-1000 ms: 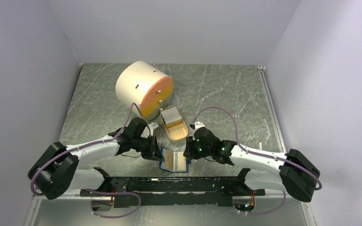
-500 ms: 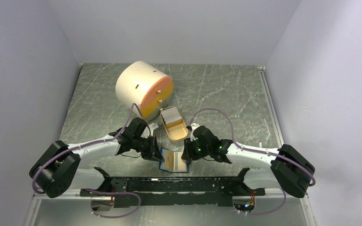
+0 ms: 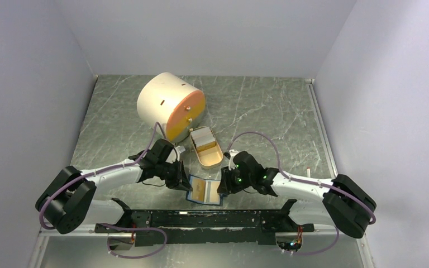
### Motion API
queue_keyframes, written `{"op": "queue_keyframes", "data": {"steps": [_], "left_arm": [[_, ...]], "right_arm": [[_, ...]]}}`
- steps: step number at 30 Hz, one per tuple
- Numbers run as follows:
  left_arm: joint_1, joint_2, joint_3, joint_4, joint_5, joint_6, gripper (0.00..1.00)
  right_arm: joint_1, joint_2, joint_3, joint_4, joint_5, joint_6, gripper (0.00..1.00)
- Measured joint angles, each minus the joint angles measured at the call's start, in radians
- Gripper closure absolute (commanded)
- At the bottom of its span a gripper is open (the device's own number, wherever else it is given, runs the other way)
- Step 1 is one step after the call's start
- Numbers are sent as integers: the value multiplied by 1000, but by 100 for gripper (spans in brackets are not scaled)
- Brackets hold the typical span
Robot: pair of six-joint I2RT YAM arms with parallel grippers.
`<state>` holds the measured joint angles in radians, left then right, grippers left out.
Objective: Put the credit cards into the card holder
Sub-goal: Close the card holder at the center of the board.
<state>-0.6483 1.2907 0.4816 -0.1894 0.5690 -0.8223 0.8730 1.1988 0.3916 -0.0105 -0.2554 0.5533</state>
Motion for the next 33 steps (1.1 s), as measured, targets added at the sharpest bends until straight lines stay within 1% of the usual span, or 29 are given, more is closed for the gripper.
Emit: {"op": "queue_keyframes", "data": {"steps": [10,14,20,24,28,33], "left_arm": [[6,-2,0,-23,-16,-3,91],[8,-15,0,-35,-27,-5,91],[8,-51,0,-44,-36,-19,91],[9,-65,0,-42,-42,-32,91],[11,-71,-3,-40,-43,-40,91],[11,-83,-14,-35,-45,-50,91]], "right_arm": [[-2,-73,-41,-3,-46,27,67],[-2,-106,-43,-33,-36,56,71],[-2,-131,-42,-109,45,138,74],[16,-136,-31,-188,141,201,73],[64,-136,3,-256,232,253,68],[98,-168,7,-270,303,328,68]]}}
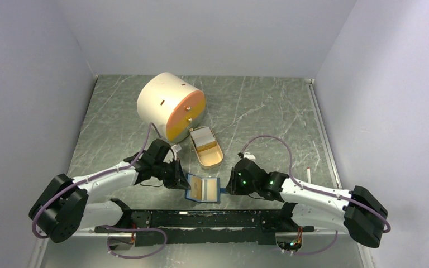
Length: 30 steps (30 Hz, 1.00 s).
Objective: Put the credit cards into the card holder
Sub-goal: Close the card holder at the center of the board.
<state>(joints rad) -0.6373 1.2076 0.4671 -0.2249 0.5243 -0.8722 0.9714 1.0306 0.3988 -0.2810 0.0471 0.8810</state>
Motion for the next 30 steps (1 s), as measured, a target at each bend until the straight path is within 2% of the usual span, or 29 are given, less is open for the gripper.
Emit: {"op": "queue_keyframes", "data": {"steps": [12,19,27,30], "left_arm": [[1,0,-8,18,2,-6,91],[1,0,-8,19,2,-7,91],[1,-1,-8,19,2,-7,91],[1,-1,-8,19,2,-8,91]], "right_arm": [[5,-129,-22,-14,123,112,68],[5,-136,-55,-5,122,129,71],[5,-141,-73,55,92,151,66],[18,-145,-55,34,109,170,58]]}}
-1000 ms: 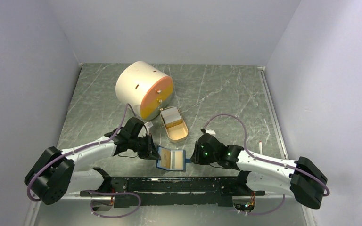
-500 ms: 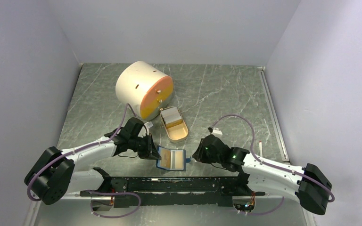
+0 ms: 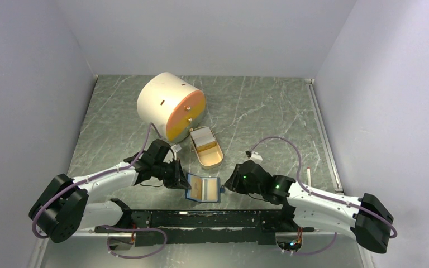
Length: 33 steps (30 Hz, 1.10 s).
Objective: Put the credit cards into the card holder
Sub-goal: Close the card holder at the center of the board.
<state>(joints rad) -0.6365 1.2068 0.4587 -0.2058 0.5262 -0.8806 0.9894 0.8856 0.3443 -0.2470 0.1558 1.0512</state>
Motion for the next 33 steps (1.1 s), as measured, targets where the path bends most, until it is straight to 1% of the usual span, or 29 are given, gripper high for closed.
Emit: {"op": "queue_keyframes", "data": {"steps": [2,7,12,15,17,21,27,28,32,33], "left_arm": [[0,0,0,0,0,-3,91],[0,-1,-3,5,1,-6,91],[0,-8,-7,10,1,-6,91],[0,-10,-13,16,1,-7,91],[0,-11,-16,19,1,-9,91],[0,-15,-22,24,1,-11,91],[0,-16,-28,30,1,-14,91],[0,-16,-28,30,1,-14,91],[0,-16,-28,30,1,-16,91],[0,-16,-28,31,1,-17,91]], "right_arm": [[30,14,32,-21,29,16,54],[115,127,138,-63,100,48,50],[159,245,204,-112,171,60,49],[163,294,217,-127,190,59,51],[164,314,218,-132,198,57,55],[165,323,218,-146,212,51,66],[165,286,215,-167,230,48,76],[165,272,212,-167,232,48,79],[165,230,186,-158,233,40,96],[165,229,181,-155,233,38,99]]}}
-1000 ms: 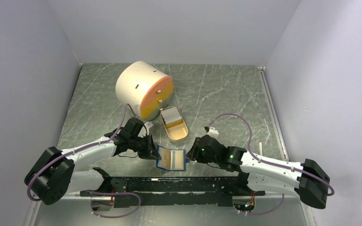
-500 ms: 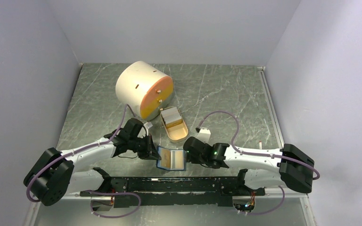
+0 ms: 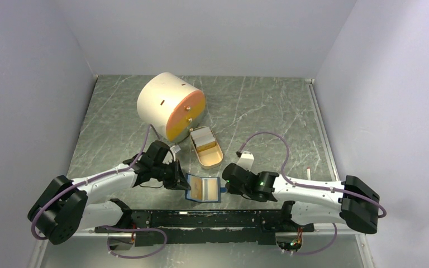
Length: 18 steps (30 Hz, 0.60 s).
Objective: Put the credit cards into the card holder
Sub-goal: Close the card holder at the center of the board.
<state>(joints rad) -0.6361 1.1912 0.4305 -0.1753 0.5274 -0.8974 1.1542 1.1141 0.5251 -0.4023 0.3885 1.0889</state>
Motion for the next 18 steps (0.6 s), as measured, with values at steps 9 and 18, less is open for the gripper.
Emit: {"op": "queue_keyframes", "data": {"steps": [9,18], "left_arm": [[0,-8,0,19,27,-8,75],[-66,-8,0,231,138,-72,70]], "right_arm": [[0,-20,-19,17,-3,-5,100],[0,-59,-49,70,-13,-14,100]]}}
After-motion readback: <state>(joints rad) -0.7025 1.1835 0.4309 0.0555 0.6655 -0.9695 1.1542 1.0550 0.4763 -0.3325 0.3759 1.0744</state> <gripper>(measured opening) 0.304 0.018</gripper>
